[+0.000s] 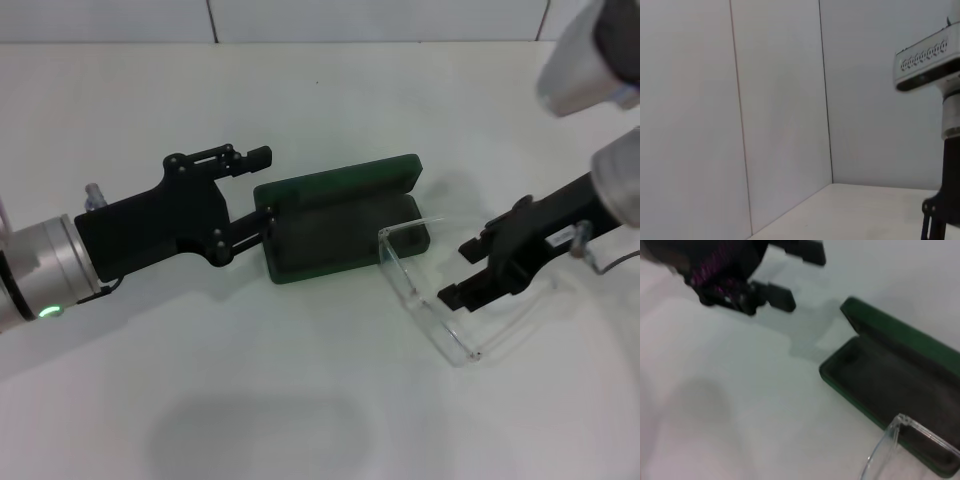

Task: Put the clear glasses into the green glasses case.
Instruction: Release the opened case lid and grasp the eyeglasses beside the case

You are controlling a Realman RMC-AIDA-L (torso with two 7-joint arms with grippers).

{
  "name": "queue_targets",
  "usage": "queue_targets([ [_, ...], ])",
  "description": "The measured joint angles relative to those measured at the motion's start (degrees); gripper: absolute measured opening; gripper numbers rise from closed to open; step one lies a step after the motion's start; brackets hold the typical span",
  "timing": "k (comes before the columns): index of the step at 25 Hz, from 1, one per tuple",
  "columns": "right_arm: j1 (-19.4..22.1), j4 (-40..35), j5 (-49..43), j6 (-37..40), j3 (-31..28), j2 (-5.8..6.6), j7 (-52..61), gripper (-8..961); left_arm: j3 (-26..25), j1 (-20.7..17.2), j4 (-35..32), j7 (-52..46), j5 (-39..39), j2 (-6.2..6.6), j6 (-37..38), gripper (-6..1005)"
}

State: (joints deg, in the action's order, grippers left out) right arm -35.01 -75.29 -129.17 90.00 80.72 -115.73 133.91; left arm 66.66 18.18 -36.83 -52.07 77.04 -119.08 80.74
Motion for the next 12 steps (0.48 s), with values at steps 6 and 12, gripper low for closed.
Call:
queue_targets([
  [6,-0.99,2.55,-0.16,-3.69,4.35,-0.26,1.73,693,-0.29,0.04,-0.27,0.03,0.01,0.03,0.0,527],
  [12,-2.02,5.38,0.63,-8.66,8.22,-0.48,4.33,693,-0.67,-0.33,-0.01,0.31,0.07,0.26,0.0,527],
])
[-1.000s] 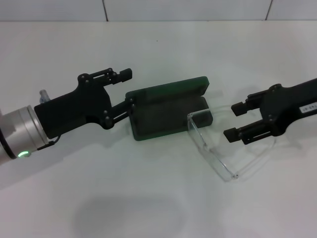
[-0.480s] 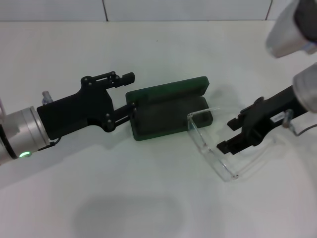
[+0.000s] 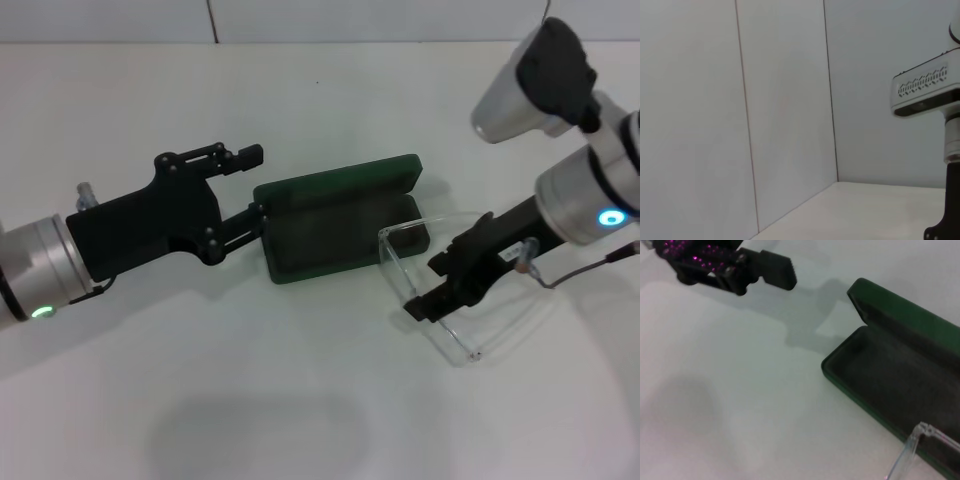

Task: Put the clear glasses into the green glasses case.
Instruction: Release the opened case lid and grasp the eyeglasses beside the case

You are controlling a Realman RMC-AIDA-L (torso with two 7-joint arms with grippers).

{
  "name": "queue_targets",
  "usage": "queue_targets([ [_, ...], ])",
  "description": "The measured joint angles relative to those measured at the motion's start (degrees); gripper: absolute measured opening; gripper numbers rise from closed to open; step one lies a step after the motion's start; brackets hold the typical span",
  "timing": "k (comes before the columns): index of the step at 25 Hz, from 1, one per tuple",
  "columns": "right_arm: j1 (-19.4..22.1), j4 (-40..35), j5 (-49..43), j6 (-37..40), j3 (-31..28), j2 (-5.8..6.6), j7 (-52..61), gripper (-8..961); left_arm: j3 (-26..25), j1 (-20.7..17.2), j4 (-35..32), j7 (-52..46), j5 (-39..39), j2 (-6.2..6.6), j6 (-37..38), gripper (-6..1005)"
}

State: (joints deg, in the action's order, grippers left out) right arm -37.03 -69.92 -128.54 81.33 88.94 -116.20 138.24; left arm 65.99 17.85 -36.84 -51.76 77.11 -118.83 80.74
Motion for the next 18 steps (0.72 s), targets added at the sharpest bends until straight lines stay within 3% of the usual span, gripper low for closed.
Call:
queue_targets([
  [10,-0.12,1.61,0.31,-8.57,9.18,0.02,7.37,694,0.02,0.02,0.81,2.04,0.0,-0.09,0.0,528],
  [18,0.87,2.06,0.23,-10.21,10.09,0.02,10.29,694,0.01,-0.15,0.82,2.08,0.02,-0.09,-0.05,529],
])
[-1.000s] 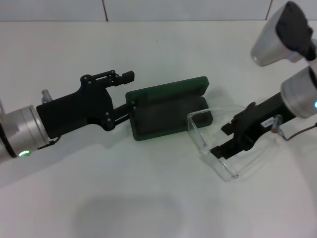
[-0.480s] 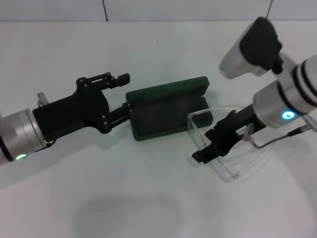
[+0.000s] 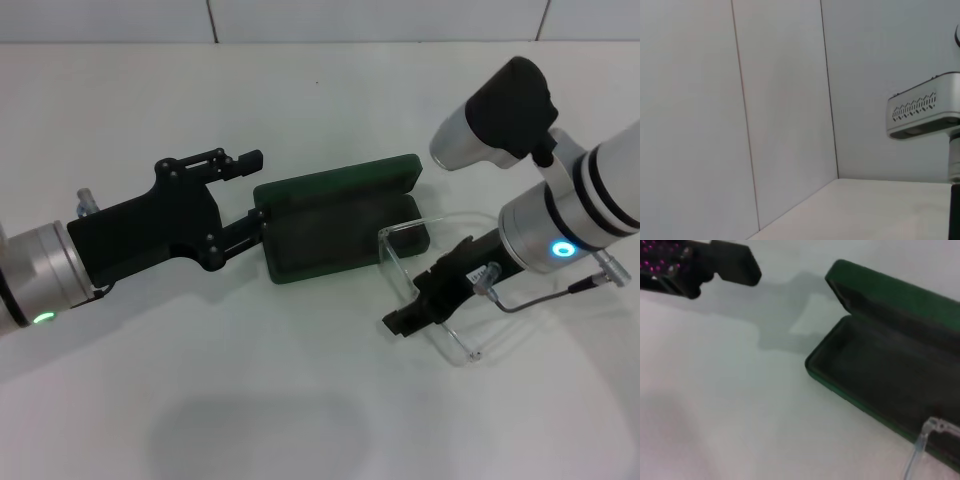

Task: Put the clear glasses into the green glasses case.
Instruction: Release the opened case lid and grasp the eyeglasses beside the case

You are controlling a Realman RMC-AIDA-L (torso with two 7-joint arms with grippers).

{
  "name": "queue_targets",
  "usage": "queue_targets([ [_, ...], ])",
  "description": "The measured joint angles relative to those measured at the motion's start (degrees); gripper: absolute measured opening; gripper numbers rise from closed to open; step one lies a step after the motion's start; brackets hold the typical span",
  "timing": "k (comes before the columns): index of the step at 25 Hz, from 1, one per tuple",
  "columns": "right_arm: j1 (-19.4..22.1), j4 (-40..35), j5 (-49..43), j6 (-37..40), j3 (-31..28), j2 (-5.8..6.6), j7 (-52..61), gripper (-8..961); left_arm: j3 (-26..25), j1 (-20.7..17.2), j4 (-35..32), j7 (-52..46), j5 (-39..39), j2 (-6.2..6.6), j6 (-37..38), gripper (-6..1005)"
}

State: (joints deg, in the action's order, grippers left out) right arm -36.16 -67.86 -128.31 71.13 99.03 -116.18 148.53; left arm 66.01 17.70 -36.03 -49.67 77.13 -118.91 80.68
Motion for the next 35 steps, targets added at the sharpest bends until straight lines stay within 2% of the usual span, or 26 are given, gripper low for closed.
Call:
queue_targets([
  [14,2.3,-0.58,0.9,0.01,0.06,0.0,0.93,694,0.04,1.2,-0.52,-0.43,1.44,-0.33,0.0,530],
  [25,2.02,-0.42,1.16,-0.79,-0.33,0.08,0.58,597,0.0,1.82,-0.34,-0.32,1.54,-0.28,0.0,530],
  [30,2.0,-0.35,1.11,-1.07,-0.34,0.09,0.47,493,0.0,1.82,-0.21,-0.22,1.54,-0.19,-0.11,531],
  [35,2.08,-0.01,1.04,-1.33,-0.21,0.17,0.4,495,0.0,1.86,-0.18,-0.13,1.54,-0.29,-1.49,531],
])
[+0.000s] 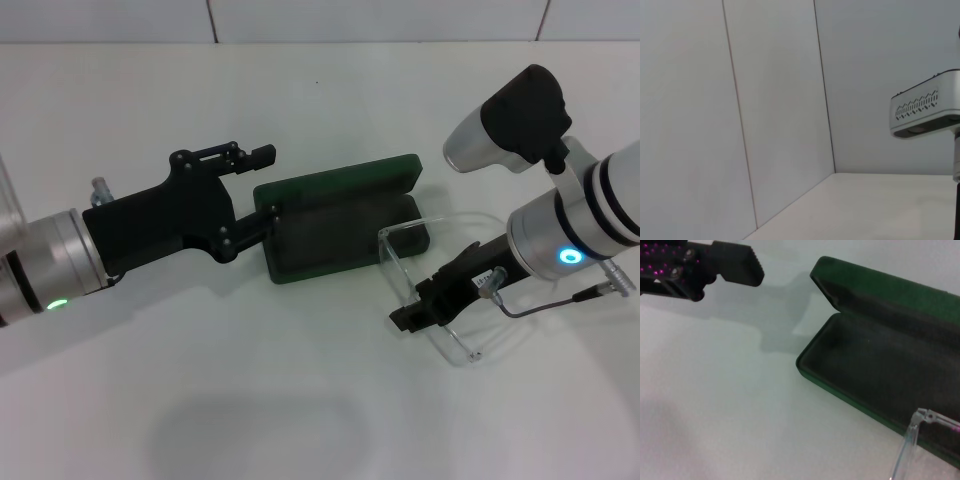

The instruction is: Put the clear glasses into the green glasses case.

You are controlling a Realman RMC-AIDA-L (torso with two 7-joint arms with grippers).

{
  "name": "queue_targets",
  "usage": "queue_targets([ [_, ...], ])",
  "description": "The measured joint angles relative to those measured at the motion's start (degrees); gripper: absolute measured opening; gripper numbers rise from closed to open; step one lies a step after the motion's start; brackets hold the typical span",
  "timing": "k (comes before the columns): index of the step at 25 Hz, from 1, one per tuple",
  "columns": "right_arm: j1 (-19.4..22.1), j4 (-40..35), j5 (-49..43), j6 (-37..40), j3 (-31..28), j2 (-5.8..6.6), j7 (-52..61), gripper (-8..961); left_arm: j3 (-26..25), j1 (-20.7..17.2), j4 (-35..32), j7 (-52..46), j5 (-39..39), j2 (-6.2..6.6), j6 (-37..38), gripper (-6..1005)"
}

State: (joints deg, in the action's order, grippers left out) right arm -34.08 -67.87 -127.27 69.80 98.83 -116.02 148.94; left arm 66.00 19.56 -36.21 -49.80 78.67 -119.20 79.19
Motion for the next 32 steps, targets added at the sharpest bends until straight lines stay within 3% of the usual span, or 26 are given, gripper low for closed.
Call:
queue_targets([
  [6,-0.18,0.03,-0.26,-0.07,0.21,0.01,-0.03,497,0.0,0.03,-0.01,0.02,0.0,-0.05,-0.16,531],
  [19,-0.27,-0.7,-0.25,2.89,-0.44,0.3,-4.67,212,0.0,0.3,-0.04,-0.16,-0.05,-0.15,-0.63,532],
  [22,0.04,-1.33,0.02,4.81,-2.27,0.3,-7.26,192,0.0,0.28,-0.02,-0.4,-0.35,-0.16,-0.6,533],
  [27,1.09,-1.98,3.93,10.77,-9.22,0.35,-14.41,167,0.0,-0.21,-0.24,-2.44,-0.97,-0.24,1.56,533],
  [32,4.83,-1.78,12.83,16.5,-21.38,0.37,-26.18,153,0.0,-0.37,-0.02,-10.29,-4.84,-0.28,3.69,533],
])
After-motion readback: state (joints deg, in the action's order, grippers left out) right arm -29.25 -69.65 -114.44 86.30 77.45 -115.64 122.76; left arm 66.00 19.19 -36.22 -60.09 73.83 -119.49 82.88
